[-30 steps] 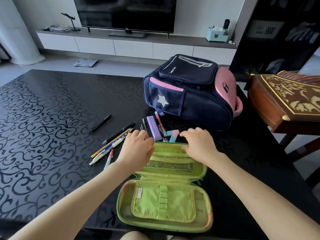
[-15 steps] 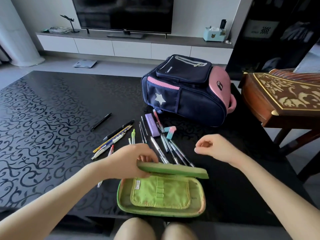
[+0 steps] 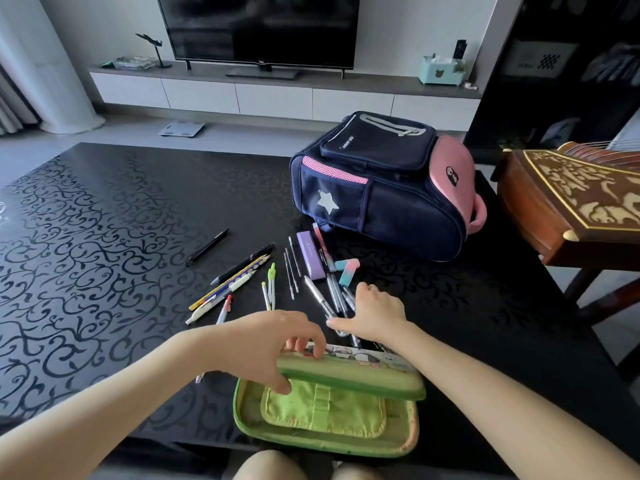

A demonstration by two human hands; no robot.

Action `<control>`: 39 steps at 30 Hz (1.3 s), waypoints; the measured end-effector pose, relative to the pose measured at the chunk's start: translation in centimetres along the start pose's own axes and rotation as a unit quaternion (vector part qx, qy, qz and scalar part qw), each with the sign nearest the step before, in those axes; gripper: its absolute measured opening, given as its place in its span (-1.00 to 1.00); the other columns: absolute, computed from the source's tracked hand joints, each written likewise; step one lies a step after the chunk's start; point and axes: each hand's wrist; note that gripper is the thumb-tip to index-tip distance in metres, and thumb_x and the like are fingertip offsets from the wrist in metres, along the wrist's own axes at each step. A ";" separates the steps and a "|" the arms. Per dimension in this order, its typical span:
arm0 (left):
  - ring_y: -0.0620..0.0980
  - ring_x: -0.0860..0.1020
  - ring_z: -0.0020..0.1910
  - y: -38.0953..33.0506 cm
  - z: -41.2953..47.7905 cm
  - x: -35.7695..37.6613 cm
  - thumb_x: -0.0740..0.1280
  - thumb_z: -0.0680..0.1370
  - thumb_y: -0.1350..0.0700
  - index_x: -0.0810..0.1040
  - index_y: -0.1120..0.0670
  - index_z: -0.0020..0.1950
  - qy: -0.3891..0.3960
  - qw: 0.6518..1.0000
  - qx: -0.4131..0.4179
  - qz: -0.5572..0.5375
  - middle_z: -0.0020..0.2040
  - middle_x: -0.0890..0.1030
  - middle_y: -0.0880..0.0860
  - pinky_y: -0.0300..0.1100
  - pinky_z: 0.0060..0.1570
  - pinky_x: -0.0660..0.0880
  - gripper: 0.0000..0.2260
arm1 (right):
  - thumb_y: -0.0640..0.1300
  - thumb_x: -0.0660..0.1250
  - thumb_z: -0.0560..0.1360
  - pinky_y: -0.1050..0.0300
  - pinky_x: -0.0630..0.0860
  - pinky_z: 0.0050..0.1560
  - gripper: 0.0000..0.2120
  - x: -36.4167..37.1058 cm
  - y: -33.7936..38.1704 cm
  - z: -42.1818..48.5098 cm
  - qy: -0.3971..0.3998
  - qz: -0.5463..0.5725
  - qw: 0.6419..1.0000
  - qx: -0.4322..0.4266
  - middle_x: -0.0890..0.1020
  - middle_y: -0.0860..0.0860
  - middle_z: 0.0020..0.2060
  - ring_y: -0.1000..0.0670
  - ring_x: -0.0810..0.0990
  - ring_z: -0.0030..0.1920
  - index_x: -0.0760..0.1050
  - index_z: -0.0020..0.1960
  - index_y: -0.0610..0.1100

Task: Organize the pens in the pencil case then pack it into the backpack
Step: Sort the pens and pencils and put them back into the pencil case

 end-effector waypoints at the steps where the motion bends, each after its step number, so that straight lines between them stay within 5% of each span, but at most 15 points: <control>1: -0.40 0.37 -0.18 0.2 0.2 -0.2 0.49 0.26 0.02 0.37 -0.38 -0.10 -0.001 1.000 -0.001 -0.010 -0.16 0.36 -0.26 -0.41 -0.18 0.37 -0.58 | 0.36 0.27 0.36 0.06 0.37 -0.09 -0.28 -0.2 -0.1 0.5 0.007 0.003 1.000 -0.006 0.48 -0.08 0.16 -0.12 0.50 0.14 0.31 0.24 -0.20; 6: -0.22 0.46 -0.12 0.5 0.3 -1.4 0.45 0.35 0.17 0.56 -0.13 0.04 -0.064 0.995 -0.014 -0.077 -0.07 0.50 -0.14 -0.41 -0.06 0.40 -0.68 | 0.19 0.31 0.43 0.06 0.37 -0.07 -0.56 -1.5 -2.9 2.4 -0.017 -0.001 0.999 -0.033 0.50 -0.06 0.11 -0.13 0.48 0.13 0.41 0.14 -0.11; 11: -0.28 0.48 -0.06 2.3 2.2 -1.3 0.32 0.53 0.05 0.51 -0.18 0.21 -0.142 0.987 -0.057 -0.056 -0.01 0.52 -0.27 -0.55 -0.06 0.31 -0.73 | 0.17 0.35 0.42 0.09 0.36 -0.05 -0.61 -2.3 -4.8 3.9 -0.035 0.022 0.999 -0.014 0.52 -0.05 0.09 -0.12 0.49 0.14 0.46 0.12 -0.04; 13: -0.15 0.51 -0.10 3.0 3.6 -1.0 0.23 0.58 0.02 0.48 -0.12 0.24 -0.142 0.984 -0.097 -0.032 -0.06 0.57 -0.21 -0.36 -0.07 0.41 -0.76 | 0.19 0.35 0.42 0.09 0.38 -0.04 -0.60 -2.6 -5.1 4.3 -0.032 0.022 0.999 -0.011 0.52 -0.04 0.09 -0.11 0.49 0.13 0.47 0.15 -0.02; 17: 0.02 0.40 -0.23 4.5 6.5 -0.5 0.19 0.59 0.01 0.46 0.10 -0.02 -0.086 0.979 -0.180 -0.030 -0.38 0.37 -0.12 -0.19 -0.18 0.31 -0.83 | 0.19 0.34 0.42 0.07 0.40 0.03 -0.56 -3.2 -5.7 4.5 -0.013 0.015 1.000 -0.011 0.52 -0.01 0.12 -0.09 0.47 0.16 0.44 0.23 0.02; 22: 0.09 0.47 -0.05 5.5 7.7 -0.2 0.22 0.56 -0.03 0.52 0.16 0.01 -0.100 0.977 -0.188 -0.030 -0.11 0.51 0.10 -0.12 0.06 0.35 -0.73 | 0.05 0.28 0.50 0.05 0.43 0.08 -0.70 -4.0 -4.9 3.3 -0.083 0.058 0.994 -0.028 0.57 0.00 0.06 -0.08 0.50 0.11 0.50 0.18 -0.02; 26: 0.03 0.48 -0.11 6.5 7.0 -0.3 0.19 0.58 0.01 0.55 0.10 -0.10 -0.229 0.950 -0.210 -0.043 -0.17 0.48 0.04 -0.14 -0.13 0.40 -0.78 | -0.06 0.29 0.48 0.10 0.46 -0.08 -0.85 -4.5 -1.1 2.4 -0.116 0.130 0.982 -0.079 0.62 0.04 -0.15 -0.06 0.56 -0.03 0.60 -0.04 -0.06; 29: 0.12 0.55 -0.05 8.2 6.3 0.0 0.23 0.52 0.09 0.55 0.14 -0.14 -0.301 0.913 -0.274 -0.038 -0.15 0.57 0.07 -0.12 -0.12 0.47 -0.83 | -0.02 0.29 0.50 0.08 0.43 0.03 -0.82 -4.3 2.9 3.3 -0.091 0.149 0.980 -0.096 0.67 0.01 -0.08 -0.07 0.59 -0.02 0.61 0.00 -0.06; 33: 0.08 0.53 -0.15 9.1 5.4 0.2 0.34 0.47 -0.03 0.48 0.10 -0.20 -0.286 0.887 -0.355 -0.071 -0.24 0.54 0.04 -0.16 -0.22 0.39 -0.79 | 0.02 0.28 0.52 0.08 0.43 -0.01 -0.70 -3.2 7.5 5.7 -0.056 0.075 0.992 -0.088 0.61 -0.12 0.05 -0.16 0.55 0.10 0.52 0.07 -0.21; 39: 0.06 0.52 -0.30 10.3 5.7 -0.7 0.38 0.41 0.05 0.52 0.17 -0.25 -0.233 0.900 -0.362 -0.068 -0.39 0.53 0.05 -0.18 -0.27 0.44 -0.81 | -0.16 0.33 0.51 0.13 0.46 -0.04 -0.74 -2.3 11.3 8.7 -0.009 -0.025 0.999 -0.037 0.59 -0.10 0.14 -0.15 0.56 0.15 0.51 0.17 -0.20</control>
Point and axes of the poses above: each hand's wrist, its own z-axis towards the middle knuckle, its own x-axis out of the palm, y = z × x
